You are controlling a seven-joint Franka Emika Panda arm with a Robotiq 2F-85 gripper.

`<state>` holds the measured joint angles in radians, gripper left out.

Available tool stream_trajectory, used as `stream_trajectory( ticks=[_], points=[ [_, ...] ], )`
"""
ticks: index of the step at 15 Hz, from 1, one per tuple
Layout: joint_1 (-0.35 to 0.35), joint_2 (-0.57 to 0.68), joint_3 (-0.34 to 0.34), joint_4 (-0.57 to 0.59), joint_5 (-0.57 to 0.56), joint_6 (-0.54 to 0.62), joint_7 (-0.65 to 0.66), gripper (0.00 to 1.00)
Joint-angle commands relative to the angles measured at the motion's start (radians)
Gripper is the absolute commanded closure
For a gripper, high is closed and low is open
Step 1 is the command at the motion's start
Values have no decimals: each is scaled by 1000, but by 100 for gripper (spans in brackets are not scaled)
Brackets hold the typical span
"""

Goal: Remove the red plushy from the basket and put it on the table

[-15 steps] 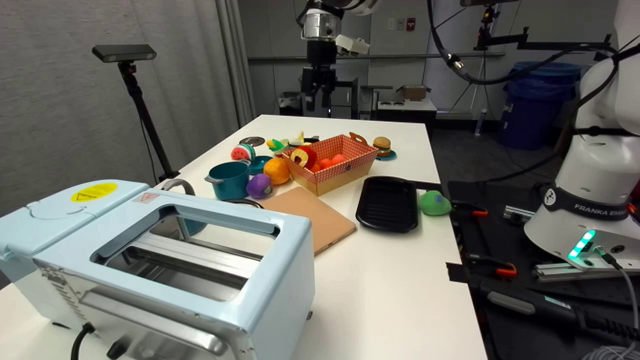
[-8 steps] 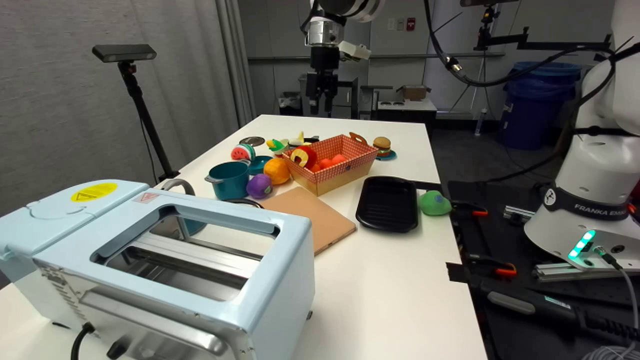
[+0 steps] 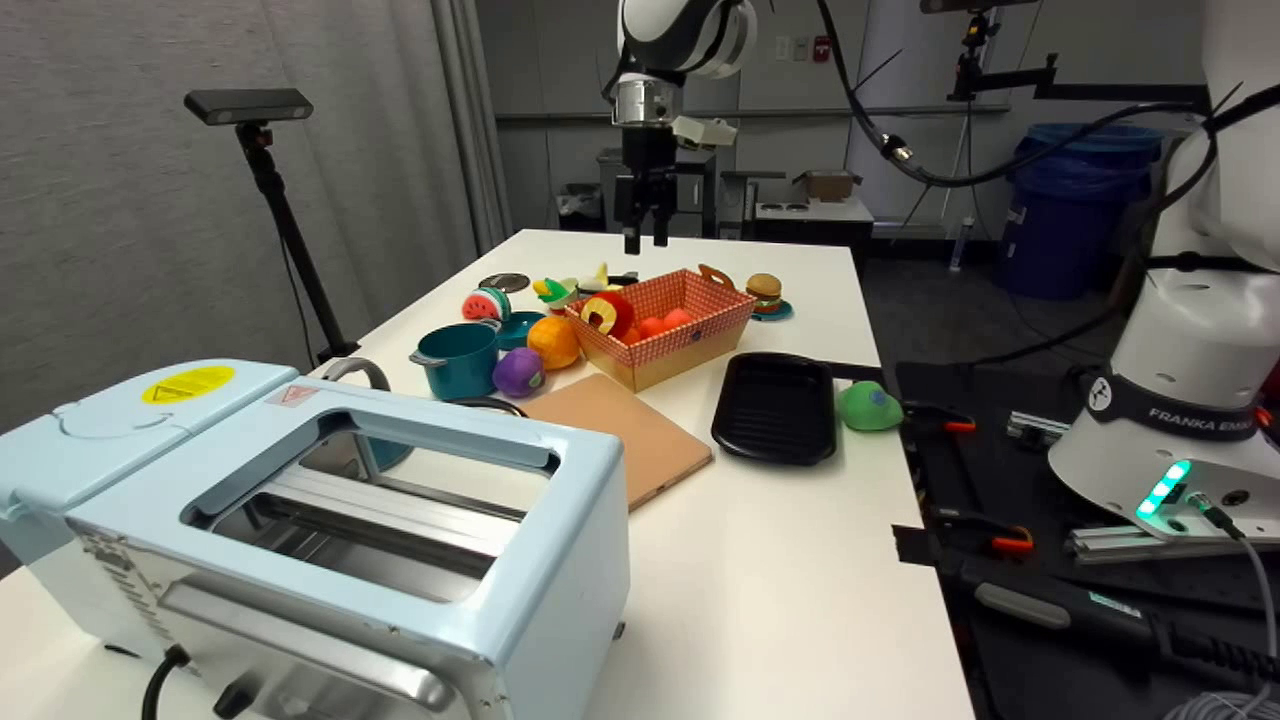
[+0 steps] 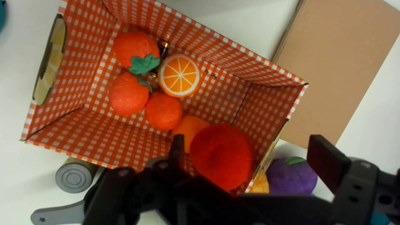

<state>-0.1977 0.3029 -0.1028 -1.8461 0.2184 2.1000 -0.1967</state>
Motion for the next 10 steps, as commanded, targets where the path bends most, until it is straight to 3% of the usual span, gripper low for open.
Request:
stream_trajectory(
  ticks=[1,10],
  points=[
    [-13,62,8,82,16,-34,-11,0],
    [-18,183,24,200,11,-47,5,0]
  ],
)
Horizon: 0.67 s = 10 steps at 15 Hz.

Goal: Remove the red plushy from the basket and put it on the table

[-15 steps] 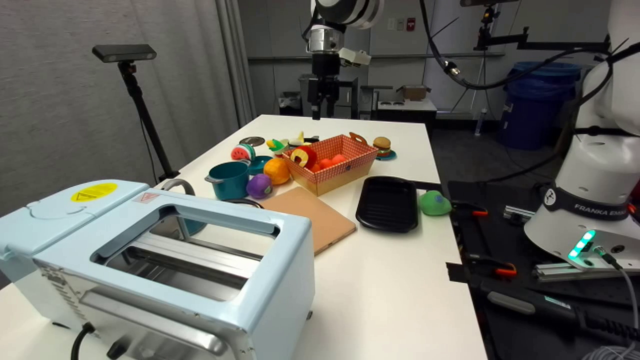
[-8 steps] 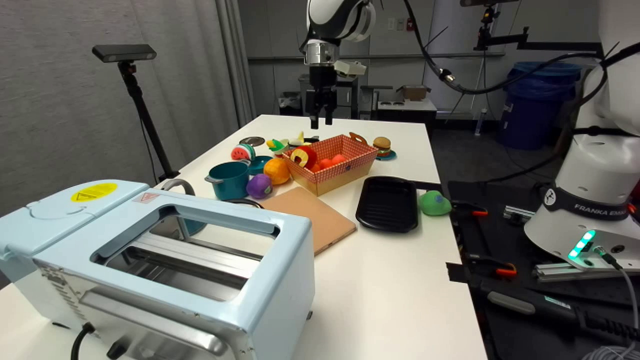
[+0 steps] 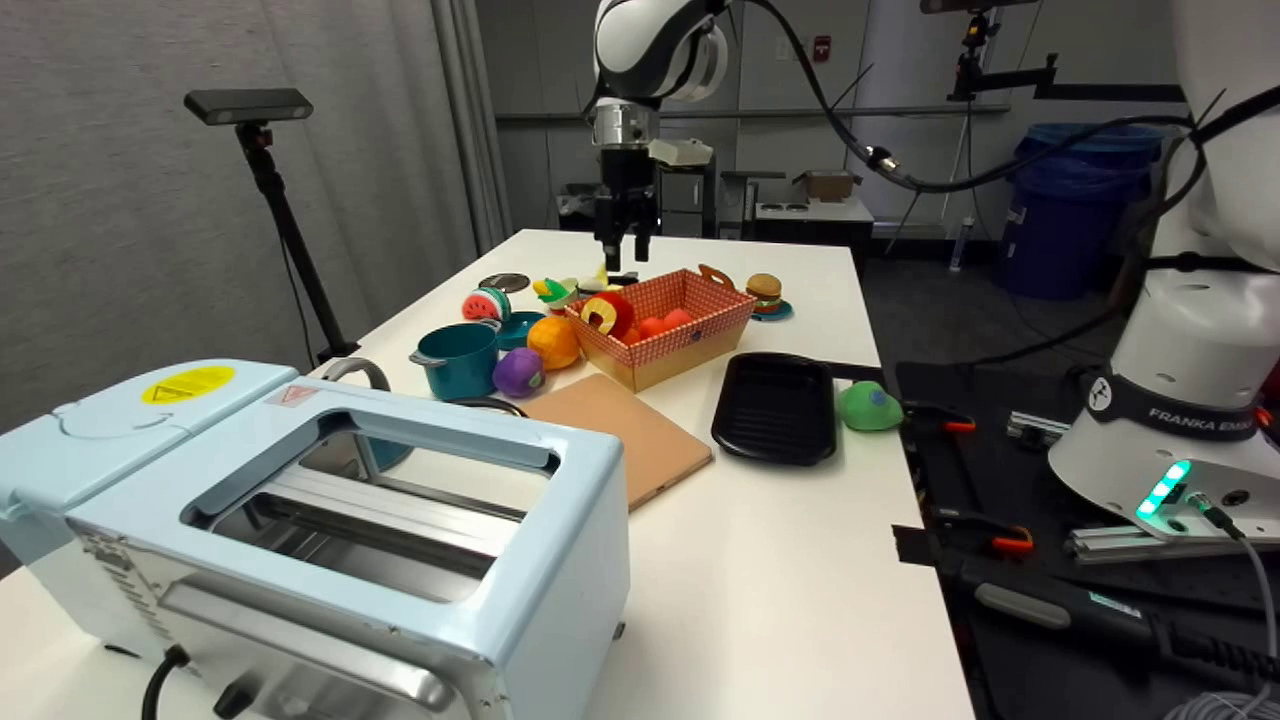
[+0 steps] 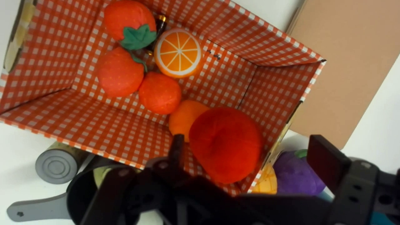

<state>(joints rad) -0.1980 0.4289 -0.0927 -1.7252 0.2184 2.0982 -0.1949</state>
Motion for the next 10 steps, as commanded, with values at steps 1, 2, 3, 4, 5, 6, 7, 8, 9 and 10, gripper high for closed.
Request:
stream_trajectory(
  ticks=[1,2,3,4,5,6,7,8,9,10],
  points=[
    [-20,69,15,89,11,-47,3,0],
    [-21,79,17,98,13,-49,2,0],
    [-24,89,19,106,14,-51,-1,0],
    [-26,97,20,115,15,-55,-1,0],
    [-28,105,21,119,16,-60,-3,0],
    [-30,108,23,121,17,-64,-6,0],
    [-32,111,25,122,19,-65,-8,0],
    [-35,110,28,117,22,-65,-13,0],
    [-36,106,29,108,22,-59,-15,0],
    [-38,105,30,104,24,-58,-17,0]
  ],
)
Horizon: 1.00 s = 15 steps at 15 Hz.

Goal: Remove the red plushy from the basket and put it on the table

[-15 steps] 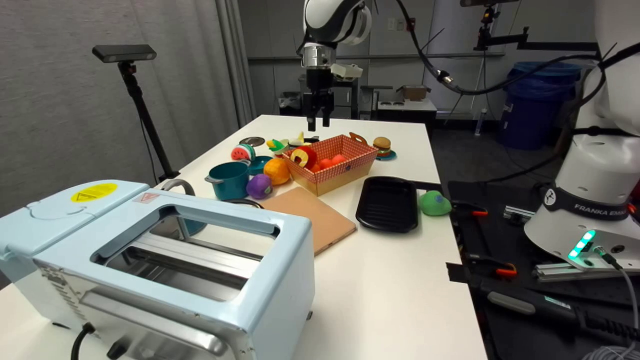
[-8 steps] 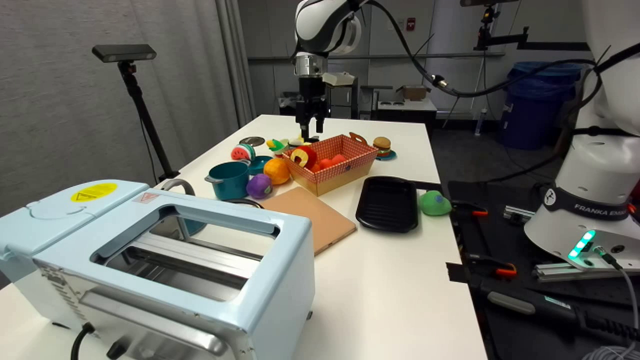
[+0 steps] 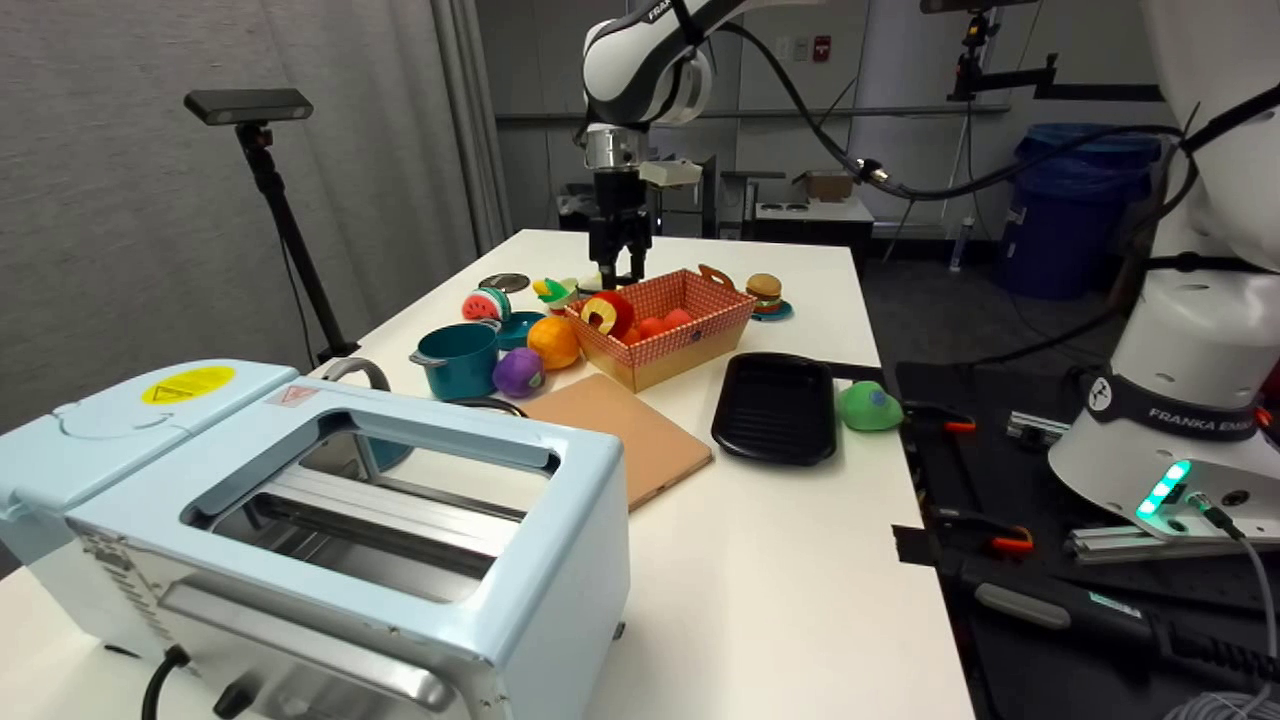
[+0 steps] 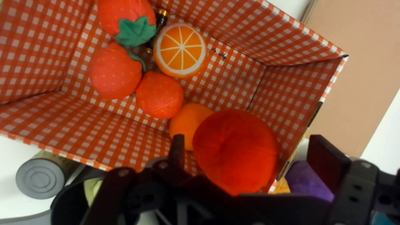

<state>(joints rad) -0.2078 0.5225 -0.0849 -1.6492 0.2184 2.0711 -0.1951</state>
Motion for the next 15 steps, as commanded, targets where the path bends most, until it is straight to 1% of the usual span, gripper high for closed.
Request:
stream_trajectory(
  ticks=[1,8,15],
  points=[
    [-31,13,22,28,24,-32,-20,0],
    [-63,54,23,65,44,-53,-18,0],
    [-47,118,32,139,12,-81,2,0]
  ],
)
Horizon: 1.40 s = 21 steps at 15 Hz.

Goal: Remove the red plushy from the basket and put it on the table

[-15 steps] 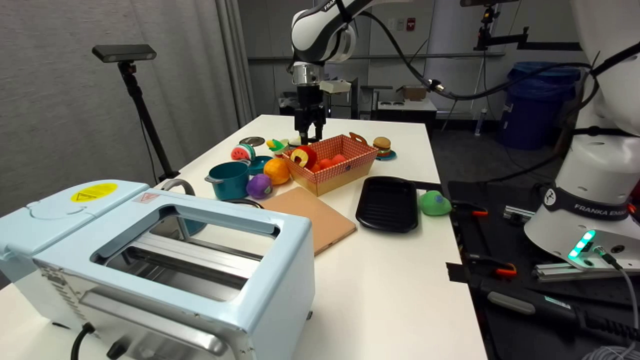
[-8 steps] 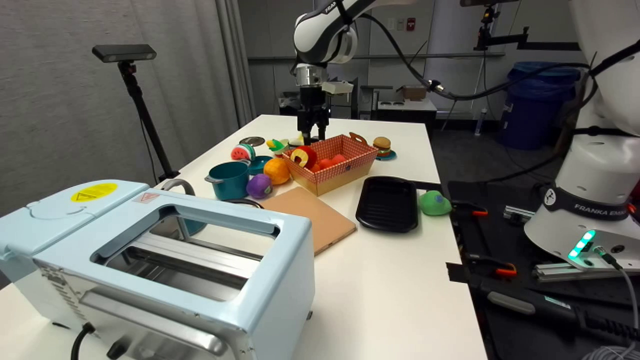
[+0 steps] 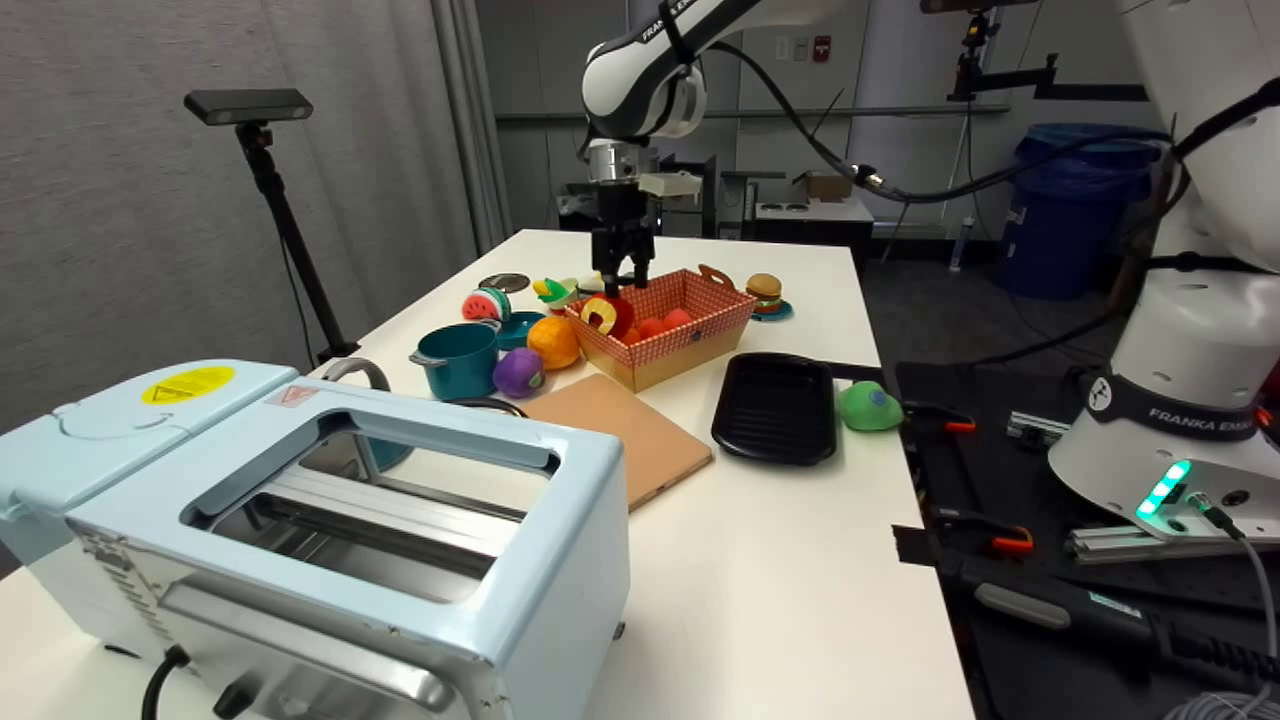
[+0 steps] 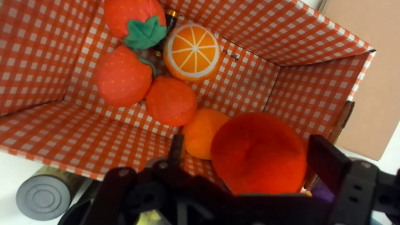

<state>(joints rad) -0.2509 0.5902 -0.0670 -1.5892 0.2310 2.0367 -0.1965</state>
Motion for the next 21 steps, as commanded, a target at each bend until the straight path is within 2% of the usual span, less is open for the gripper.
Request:
stream_trajectory(
  ticks=[1,11,21],
  points=[
    [-1,61,17,92,-4,-52,6,0],
    [4,155,43,241,-9,-151,2,0],
    [-20,211,52,326,14,-180,-2,0]
  ],
)
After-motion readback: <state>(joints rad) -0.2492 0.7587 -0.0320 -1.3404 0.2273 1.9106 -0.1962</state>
